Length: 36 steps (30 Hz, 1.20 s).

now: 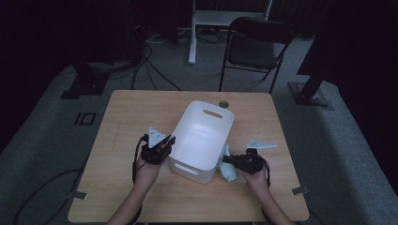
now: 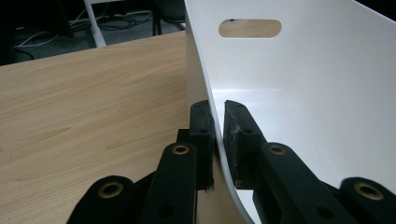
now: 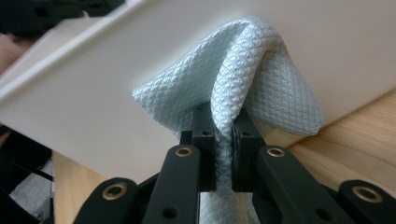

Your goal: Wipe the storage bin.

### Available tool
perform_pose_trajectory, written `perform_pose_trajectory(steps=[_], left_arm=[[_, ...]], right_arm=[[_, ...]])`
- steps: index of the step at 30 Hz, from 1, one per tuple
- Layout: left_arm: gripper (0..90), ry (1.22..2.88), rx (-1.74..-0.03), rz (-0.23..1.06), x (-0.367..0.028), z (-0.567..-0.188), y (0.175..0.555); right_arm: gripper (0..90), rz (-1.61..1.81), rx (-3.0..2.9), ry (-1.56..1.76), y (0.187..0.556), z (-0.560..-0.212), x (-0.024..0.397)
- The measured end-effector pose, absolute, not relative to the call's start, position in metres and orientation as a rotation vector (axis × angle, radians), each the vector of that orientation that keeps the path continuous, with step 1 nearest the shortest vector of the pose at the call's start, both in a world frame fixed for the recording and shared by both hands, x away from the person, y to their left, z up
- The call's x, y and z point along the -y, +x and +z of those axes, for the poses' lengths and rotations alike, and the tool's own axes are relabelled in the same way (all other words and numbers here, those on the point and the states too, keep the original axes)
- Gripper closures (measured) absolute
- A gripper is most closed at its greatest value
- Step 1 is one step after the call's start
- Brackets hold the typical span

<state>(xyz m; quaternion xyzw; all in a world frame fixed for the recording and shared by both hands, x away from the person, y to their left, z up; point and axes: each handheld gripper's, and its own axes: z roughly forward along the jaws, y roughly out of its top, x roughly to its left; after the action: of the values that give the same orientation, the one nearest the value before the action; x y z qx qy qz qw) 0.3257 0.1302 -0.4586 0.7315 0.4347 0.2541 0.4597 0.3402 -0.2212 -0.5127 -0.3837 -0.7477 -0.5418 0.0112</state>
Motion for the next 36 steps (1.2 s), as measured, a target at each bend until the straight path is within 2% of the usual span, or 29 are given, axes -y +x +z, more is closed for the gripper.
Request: perform_pose_trajectory(steps=[18,24,36], left_arm=[[82.1,1.801,-1.072,0.622,-0.130,-0.459,0.326],[82.7,1.790,-1.100,0.641,-0.129,-0.458,0.325],[84.0,1.786,-1.104,0.650,-0.127,-0.458,0.325]], right_arm=[[83.3,-1.511,2.366,-1.305,0.357,-0.546,0.220],[83.5,-1.527,2.369,-1.282,0.351,-0.538,0.220],[83.2,-1.747,2.338,-1.062,0.313,-0.492,0.214]])
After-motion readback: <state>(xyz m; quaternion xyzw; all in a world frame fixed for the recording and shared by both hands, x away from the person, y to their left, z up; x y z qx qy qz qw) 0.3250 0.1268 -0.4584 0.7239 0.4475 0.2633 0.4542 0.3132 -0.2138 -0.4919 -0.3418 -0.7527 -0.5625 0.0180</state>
